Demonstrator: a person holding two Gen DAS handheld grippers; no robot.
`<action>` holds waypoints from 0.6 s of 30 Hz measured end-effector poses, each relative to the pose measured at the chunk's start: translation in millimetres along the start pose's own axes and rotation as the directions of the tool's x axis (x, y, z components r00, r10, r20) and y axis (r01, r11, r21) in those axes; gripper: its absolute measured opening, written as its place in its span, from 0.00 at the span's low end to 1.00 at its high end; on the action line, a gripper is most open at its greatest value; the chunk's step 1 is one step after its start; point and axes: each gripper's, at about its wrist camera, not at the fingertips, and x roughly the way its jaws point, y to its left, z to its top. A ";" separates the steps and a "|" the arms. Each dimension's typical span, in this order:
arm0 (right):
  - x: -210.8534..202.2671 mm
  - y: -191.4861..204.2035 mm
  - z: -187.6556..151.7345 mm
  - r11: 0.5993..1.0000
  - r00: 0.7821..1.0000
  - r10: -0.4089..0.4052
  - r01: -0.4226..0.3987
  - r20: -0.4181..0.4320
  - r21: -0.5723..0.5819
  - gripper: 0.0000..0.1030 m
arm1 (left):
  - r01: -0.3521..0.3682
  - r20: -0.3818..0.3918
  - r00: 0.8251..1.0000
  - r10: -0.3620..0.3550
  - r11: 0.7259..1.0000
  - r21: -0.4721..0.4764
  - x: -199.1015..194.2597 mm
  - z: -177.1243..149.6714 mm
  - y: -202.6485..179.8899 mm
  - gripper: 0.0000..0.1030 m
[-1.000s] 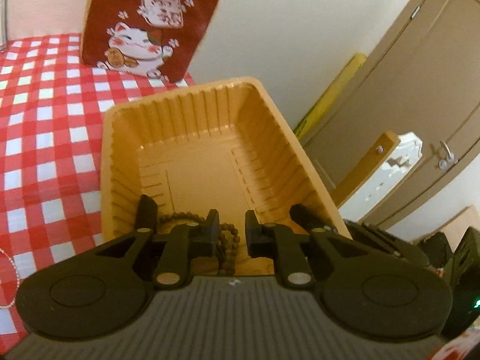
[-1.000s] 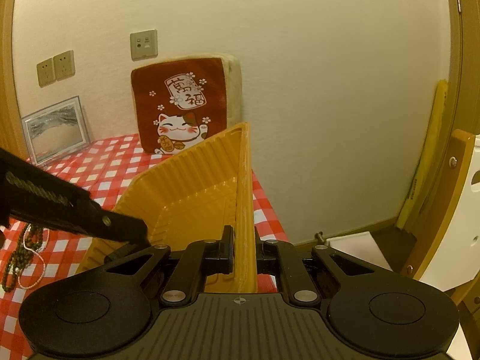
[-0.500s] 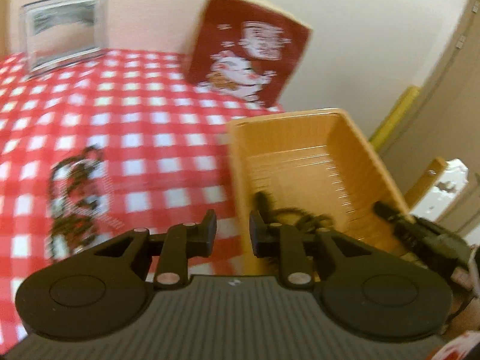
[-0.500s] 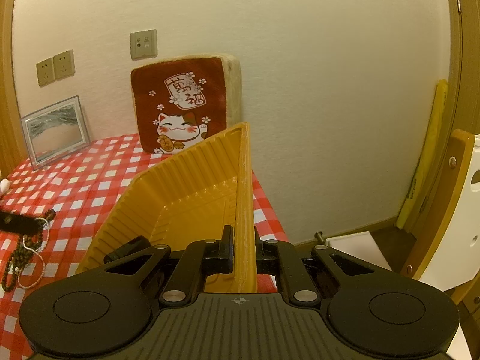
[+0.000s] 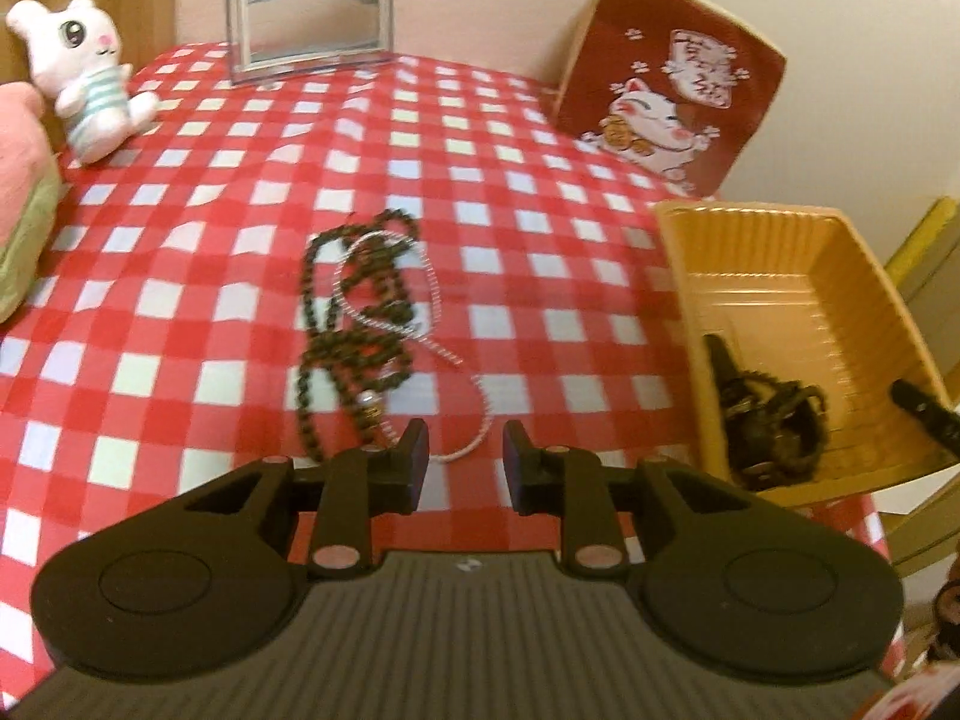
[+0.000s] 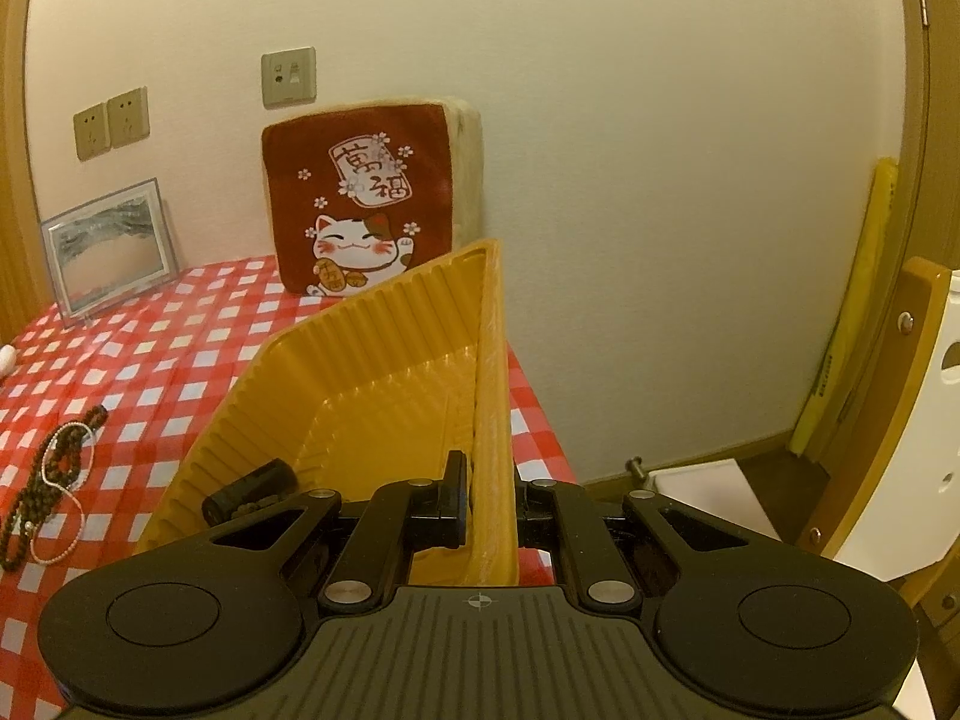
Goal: Organize jewelry
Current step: 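Grasp the dark bead strand tangled with the pearl string using the left gripper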
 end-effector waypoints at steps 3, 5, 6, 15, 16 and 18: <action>-0.1 -0.1 -0.1 1.000 1.000 0.000 0.000 0.001 0.001 0.09 | -0.029 0.001 1.000 0.029 0.999 0.015 2.0 -5.1 3.4 0.22; 0.0 -0.1 0.0 1.000 1.000 -0.001 0.001 -0.001 0.001 0.09 | -0.042 0.002 0.999 0.042 0.999 0.027 2.5 -7.3 5.0 0.22; -0.2 -0.1 -0.1 1.000 1.000 -0.001 0.001 -0.001 0.002 0.09 | -0.047 0.006 0.999 0.047 0.998 0.033 2.0 -8.9 5.5 0.22; 0.6 0.2 0.2 1.000 1.000 -0.004 0.004 -0.005 -0.002 0.09 | -0.096 0.031 0.995 0.094 0.992 0.079 19.1 -5.1 9.8 0.22; 1.3 -0.1 0.2 1.000 1.000 -0.005 0.005 -0.007 -0.002 0.09 | -0.100 0.031 0.995 0.097 0.992 0.082 22.1 -4.3 11.0 0.22; 2.2 -0.4 0.1 1.000 1.000 -0.006 0.006 -0.009 -0.003 0.09 | -0.104 0.033 0.994 0.102 0.990 0.089 27.5 -2.8 12.9 0.22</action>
